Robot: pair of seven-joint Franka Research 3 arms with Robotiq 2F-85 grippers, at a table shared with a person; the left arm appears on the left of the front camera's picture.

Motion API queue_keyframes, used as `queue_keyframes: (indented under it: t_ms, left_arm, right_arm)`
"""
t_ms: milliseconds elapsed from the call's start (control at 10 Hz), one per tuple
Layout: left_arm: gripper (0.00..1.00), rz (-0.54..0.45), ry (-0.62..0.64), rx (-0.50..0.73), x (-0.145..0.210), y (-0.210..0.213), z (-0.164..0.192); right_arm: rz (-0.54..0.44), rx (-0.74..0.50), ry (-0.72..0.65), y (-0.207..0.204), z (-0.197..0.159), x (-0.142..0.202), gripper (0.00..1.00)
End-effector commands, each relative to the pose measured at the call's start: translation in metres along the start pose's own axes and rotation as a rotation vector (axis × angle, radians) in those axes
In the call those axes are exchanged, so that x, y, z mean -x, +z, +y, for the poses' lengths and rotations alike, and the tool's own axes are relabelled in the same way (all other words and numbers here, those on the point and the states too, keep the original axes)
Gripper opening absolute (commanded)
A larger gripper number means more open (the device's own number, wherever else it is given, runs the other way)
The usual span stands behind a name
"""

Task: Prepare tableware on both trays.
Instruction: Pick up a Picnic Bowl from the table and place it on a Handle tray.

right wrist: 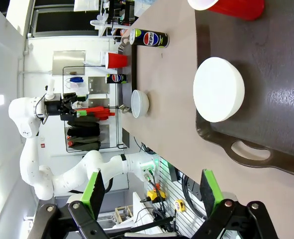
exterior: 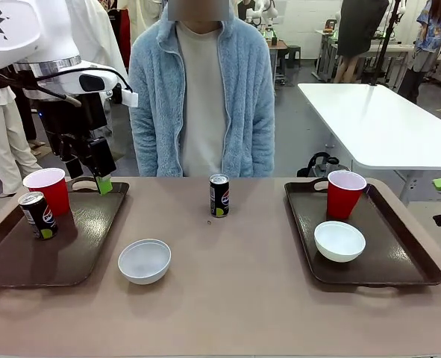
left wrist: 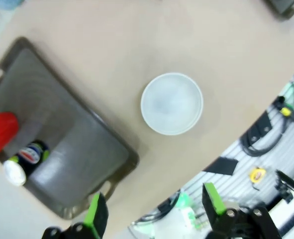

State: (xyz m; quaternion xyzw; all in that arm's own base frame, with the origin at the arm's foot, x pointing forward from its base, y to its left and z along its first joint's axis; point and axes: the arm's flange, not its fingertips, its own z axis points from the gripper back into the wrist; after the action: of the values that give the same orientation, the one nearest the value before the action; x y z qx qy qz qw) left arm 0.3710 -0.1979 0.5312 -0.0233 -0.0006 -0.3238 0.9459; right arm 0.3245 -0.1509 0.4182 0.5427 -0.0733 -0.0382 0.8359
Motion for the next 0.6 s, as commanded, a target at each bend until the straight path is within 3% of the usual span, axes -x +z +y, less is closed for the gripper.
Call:
queue_keyframes:
  t_ms: [0, 200, 500]
  left_arm:
    - [1.0, 0.09, 0.074, -0.06, -0.035, -0.069, -0.013]
    - [1.0, 0.047, 0.09, -0.067, -0.038, -0.102, -0.015]
    - [1.0, -0.03, 0.003, -0.07, -0.026, -0.124, -0.006]
  right_arm:
    - [-0.013, -0.028, 0.02, 0.0, 0.0, -0.001, 1.0]
    - [-0.013, -0.028, 0.02, 0.0, 0.0, -0.001, 1.0]
    - [-0.013, -0.028, 0.02, 0.0, 0.0, -0.001, 1.0]
